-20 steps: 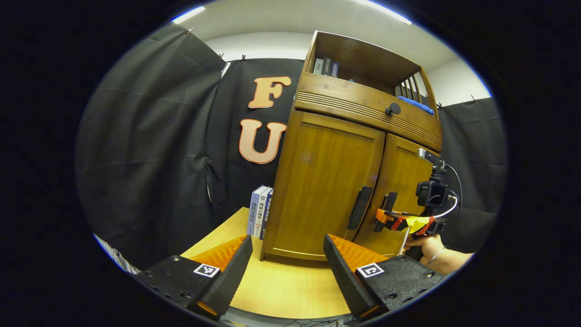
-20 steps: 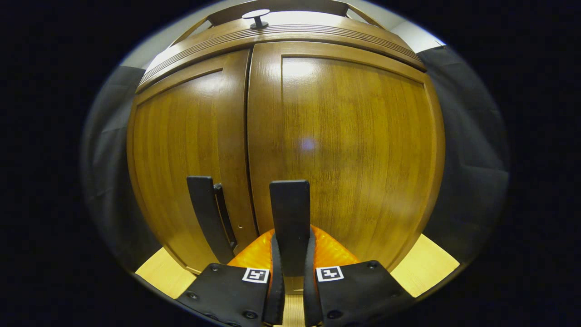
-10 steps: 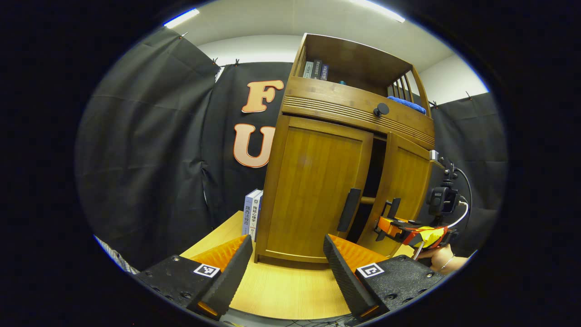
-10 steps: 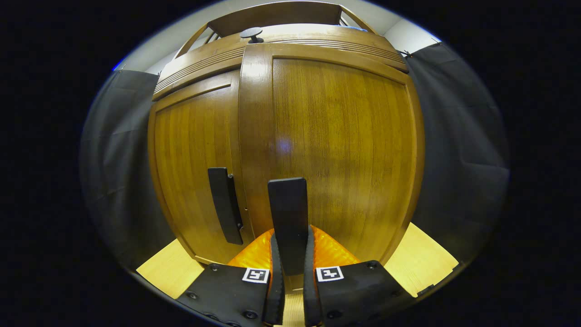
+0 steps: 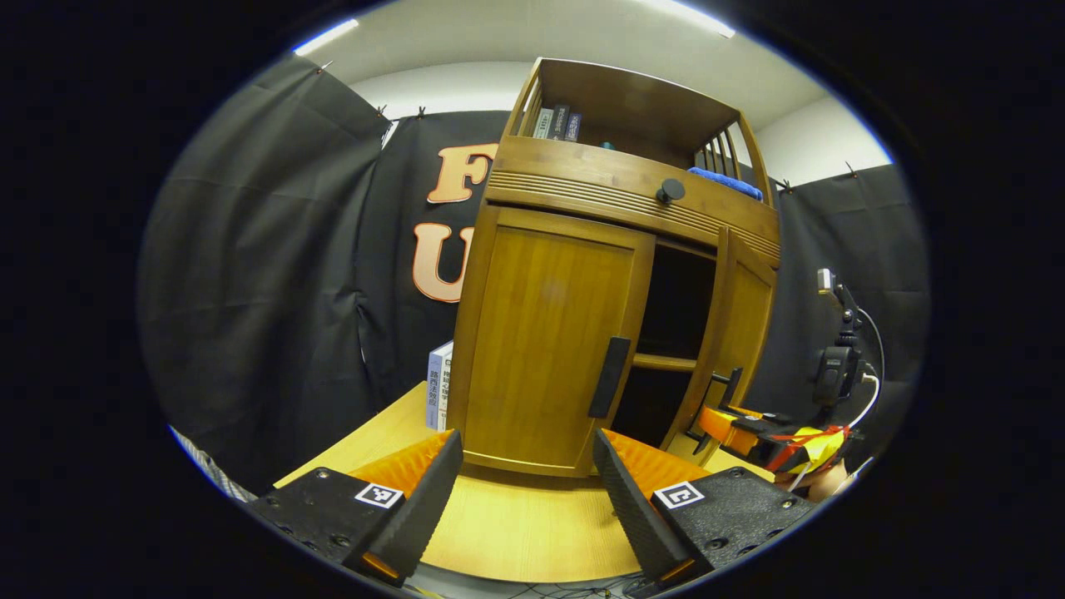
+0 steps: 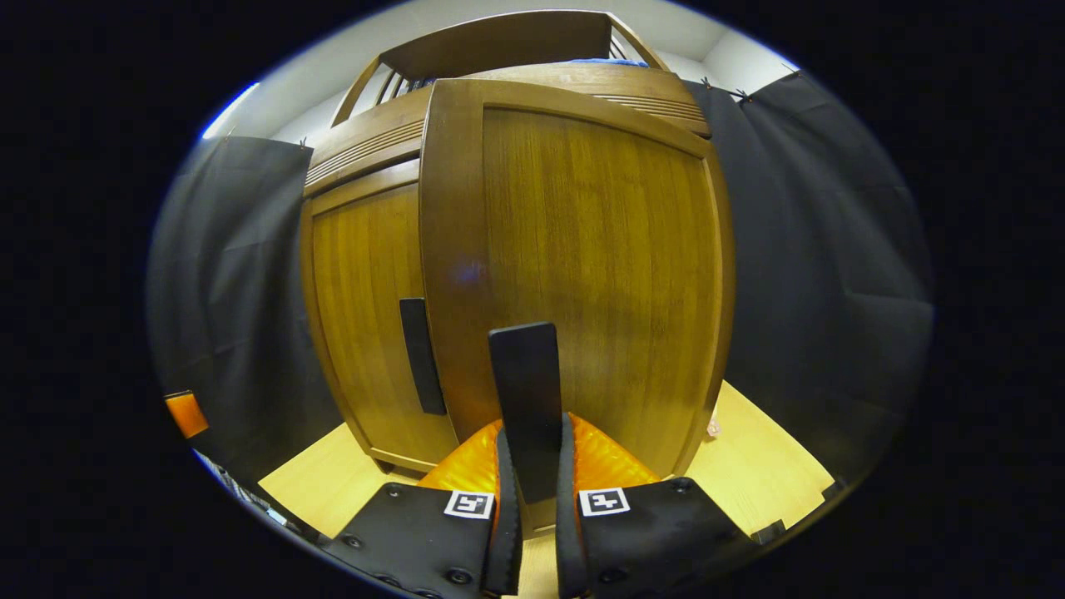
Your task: Open the right door of the double-door shoe cabinet with the right hand, and open the left door with the left hand.
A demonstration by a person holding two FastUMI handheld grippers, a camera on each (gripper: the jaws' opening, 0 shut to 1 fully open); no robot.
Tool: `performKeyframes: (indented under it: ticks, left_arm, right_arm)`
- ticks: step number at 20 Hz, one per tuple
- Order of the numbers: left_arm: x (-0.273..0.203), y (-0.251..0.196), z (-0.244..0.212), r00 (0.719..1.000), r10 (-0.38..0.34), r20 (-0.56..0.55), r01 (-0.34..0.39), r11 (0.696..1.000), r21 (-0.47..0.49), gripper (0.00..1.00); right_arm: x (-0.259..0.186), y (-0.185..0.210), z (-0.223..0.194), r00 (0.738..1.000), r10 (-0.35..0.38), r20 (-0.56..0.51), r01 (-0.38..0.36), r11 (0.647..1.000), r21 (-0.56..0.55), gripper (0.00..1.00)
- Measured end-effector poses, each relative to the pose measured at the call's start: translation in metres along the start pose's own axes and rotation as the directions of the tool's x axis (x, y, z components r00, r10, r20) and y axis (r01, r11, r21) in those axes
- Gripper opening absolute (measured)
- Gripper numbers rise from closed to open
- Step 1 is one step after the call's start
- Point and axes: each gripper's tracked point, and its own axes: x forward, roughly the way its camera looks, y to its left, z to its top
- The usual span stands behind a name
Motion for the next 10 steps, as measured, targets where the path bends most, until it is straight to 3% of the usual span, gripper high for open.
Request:
performKeyframes:
  ticks: [3,9,10]
  left_arm:
    - [0.002,-0.002,0.002,1.000,0.002,0.009,-0.002,1.000,0.007,0.95]
    - [0.003,-0.010,0.002,1.000,-0.006,0.006,0.006,1.000,0.015,0.95]
    - [0.002,-0.012,0.001,1.000,-0.010,0.003,0.010,1.000,0.011,0.92]
  right_arm:
    - [-0.017,-0.010,-0.003,1.000,0.017,-0.010,-0.017,1.000,0.014,0.20]
    - [-0.042,-0.031,-0.006,1.000,0.000,-0.014,0.000,1.000,0.007,0.28]
    - [-0.048,-0.036,-0.006,1.000,-0.008,-0.019,0.009,1.000,0.018,0.24]
